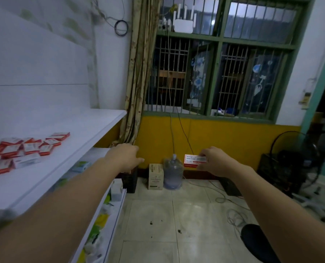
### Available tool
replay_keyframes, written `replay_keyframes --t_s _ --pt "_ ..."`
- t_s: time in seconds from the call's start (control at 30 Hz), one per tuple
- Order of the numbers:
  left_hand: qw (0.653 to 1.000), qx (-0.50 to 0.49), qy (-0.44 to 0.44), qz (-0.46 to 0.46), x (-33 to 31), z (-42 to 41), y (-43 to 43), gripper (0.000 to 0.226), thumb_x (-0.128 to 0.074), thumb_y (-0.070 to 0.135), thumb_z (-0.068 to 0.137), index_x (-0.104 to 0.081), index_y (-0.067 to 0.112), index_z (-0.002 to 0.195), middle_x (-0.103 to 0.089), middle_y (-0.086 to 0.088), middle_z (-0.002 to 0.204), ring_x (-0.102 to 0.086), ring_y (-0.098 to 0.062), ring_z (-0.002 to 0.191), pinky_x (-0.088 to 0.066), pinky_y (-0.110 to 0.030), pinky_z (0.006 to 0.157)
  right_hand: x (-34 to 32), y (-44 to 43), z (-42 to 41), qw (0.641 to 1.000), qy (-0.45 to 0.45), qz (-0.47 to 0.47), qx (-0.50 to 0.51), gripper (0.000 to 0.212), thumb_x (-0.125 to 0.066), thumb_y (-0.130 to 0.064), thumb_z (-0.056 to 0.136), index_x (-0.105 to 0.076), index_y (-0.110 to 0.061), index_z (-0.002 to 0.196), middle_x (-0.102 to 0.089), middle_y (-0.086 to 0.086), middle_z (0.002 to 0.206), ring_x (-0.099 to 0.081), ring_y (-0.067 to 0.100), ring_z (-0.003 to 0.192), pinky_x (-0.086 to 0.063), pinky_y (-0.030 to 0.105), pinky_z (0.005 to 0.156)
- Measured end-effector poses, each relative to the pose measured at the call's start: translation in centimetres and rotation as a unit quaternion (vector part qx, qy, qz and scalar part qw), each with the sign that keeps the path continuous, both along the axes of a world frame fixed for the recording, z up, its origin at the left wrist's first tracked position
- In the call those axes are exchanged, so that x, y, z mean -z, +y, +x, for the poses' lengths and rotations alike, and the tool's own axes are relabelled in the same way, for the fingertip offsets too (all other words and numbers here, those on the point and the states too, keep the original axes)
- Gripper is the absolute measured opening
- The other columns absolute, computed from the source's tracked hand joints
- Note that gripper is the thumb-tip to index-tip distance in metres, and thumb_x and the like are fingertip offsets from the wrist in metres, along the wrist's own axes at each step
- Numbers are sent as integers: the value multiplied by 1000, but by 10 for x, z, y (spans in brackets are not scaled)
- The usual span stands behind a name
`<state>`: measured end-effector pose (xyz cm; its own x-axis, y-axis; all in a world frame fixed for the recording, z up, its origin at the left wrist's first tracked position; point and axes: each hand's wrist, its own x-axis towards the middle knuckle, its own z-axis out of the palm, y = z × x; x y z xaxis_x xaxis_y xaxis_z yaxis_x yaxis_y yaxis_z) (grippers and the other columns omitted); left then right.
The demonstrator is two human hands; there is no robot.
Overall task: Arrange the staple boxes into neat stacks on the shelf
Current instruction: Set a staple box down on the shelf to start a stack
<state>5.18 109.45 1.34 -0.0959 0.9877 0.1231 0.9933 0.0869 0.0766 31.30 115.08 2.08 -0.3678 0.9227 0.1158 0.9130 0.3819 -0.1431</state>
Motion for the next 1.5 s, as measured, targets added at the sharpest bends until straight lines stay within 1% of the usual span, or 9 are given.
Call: replay_keyframes --t_s 0.5,0.63,0.7,0.77,0.83,1.0,1.13,1.27,1.5 --pt "998 -68 -13 -7 -15 -20 227 51 -44 48 93 -48 16 133 -55 -7 127 -52 -23 114 -46 -40 94 -24 259 -22 996 6 15 -83 36 -62 -30 88 -54 -16 119 -47 -2 106 -43 14 92 -36 24 78" --pt "997 -79 -14 -3 -12 -38 275 44 -45 47 93 -53 15 122 -59 -6 114 -54 -22 103 -48 -39 87 -22 312 -41 996 7 12 -93 38 -62 -29 87 -53 -15 121 -43 -2 101 -43 13 91 -36 24 77" --pt "996 -84 -15 0 -9 -49 300 36 -46 46 93 -56 16 109 -59 -6 106 -54 -20 96 -49 -38 83 -17 339 -55 995 8 10 -94 38 -63 -30 87 -53 -15 121 -46 0 105 -44 14 91 -37 24 77" --pt "996 -88 -15 9 -7 -61 325 29 -47 45 93 -52 17 91 -58 -4 97 -53 -20 90 -48 -35 78 -12 368 -70 995 7 12 -100 37 -63 -31 87 -53 -16 120 -48 1 108 -45 14 91 -38 24 77" --pt "995 -94 -10 9 -8 -75 348 29 -46 45 93 -49 17 88 -54 -2 92 -52 -19 88 -45 -33 75 -9 398 -88 994 7 7 -110 37 -62 -31 87 -53 -16 120 -45 -1 104 -44 13 91 -37 24 77" --pt "991 -132 1 12 -16 -125 403 40 -44 47 93 -56 10 106 -58 -6 106 -51 -20 92 -41 -30 75 -16 471 -147 991 5 7 -131 39 -62 -33 87 -52 -15 121 -47 1 107 -45 15 92 -37 25 77" --pt "985 -169 6 27 -25 -170 442 48 -45 48 92 -52 14 125 -55 -9 125 -52 -25 112 -45 -37 92 -26 521 -200 986 17 10 -165 42 -61 -34 88 -51 -14 124 -47 4 110 -44 17 92 -37 26 77" --pt "978 -207 13 13 -26 -206 471 52 -44 49 93 -46 15 133 -50 -9 133 -48 -26 120 -42 -41 99 -27 560 -251 979 14 3 -201 43 -61 -33 89 -50 -12 124 -48 9 118 -46 20 96 -38 27 76" --pt "962 -273 18 5 -16 -247 517 52 -44 47 94 -44 15 135 -49 -8 136 -47 -26 122 -41 -38 100 -20 632 -324 959 10 9 -282 39 -60 -29 90 -51 -11 124 -51 9 119 -44 17 91 -36 25 72"
